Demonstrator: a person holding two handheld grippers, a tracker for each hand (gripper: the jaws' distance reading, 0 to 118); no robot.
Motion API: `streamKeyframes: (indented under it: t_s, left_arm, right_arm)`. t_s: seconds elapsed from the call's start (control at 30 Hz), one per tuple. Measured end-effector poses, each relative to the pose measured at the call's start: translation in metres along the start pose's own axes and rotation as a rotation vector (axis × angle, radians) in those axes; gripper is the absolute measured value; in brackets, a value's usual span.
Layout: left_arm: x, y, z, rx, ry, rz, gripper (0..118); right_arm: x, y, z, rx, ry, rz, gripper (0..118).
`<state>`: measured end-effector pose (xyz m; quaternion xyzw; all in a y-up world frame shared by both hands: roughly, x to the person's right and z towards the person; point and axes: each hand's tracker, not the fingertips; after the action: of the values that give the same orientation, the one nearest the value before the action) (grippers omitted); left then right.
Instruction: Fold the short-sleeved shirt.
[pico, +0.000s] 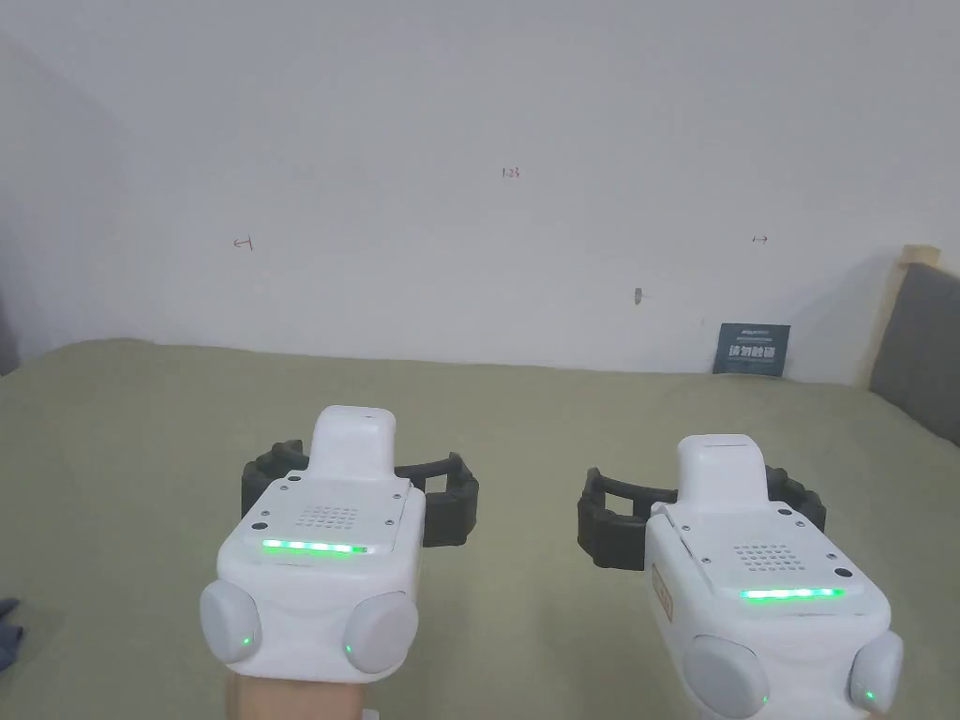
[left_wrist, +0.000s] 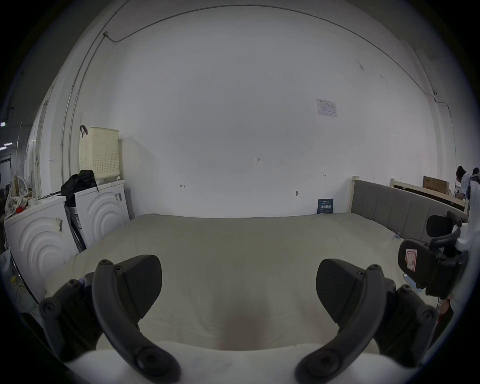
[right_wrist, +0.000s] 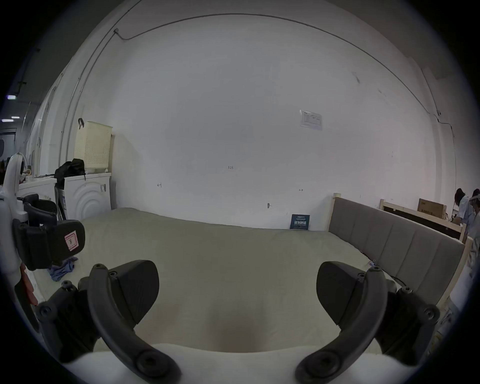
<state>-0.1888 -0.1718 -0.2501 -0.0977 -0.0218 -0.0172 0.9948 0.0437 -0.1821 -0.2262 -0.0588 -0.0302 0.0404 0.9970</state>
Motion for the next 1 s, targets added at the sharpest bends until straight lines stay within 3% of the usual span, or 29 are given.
streamKeyframes:
  t_s: [0.37,0.77,1.0]
  left_arm:
    - [-0.0012,-0.0030,-0.0005,-0.014,-0.006,0.007,118]
    - [0.0004,-0.0039,0.0006,-0.014,-0.012,0.016,118]
    - [-0.0004,-0.0039,0.0000,-0.020,-0.016,0.019,118]
  right_arm:
    - [0.0026,0.0026,-0.0006,-0.025,-0.008,-0.052,118]
    - [0.0021,0.0029,0.0024,0.017,-0.006,-0.019,118]
    - [0.0070,0.0089,0.0002,-0.019,-0.024,-0.094,118]
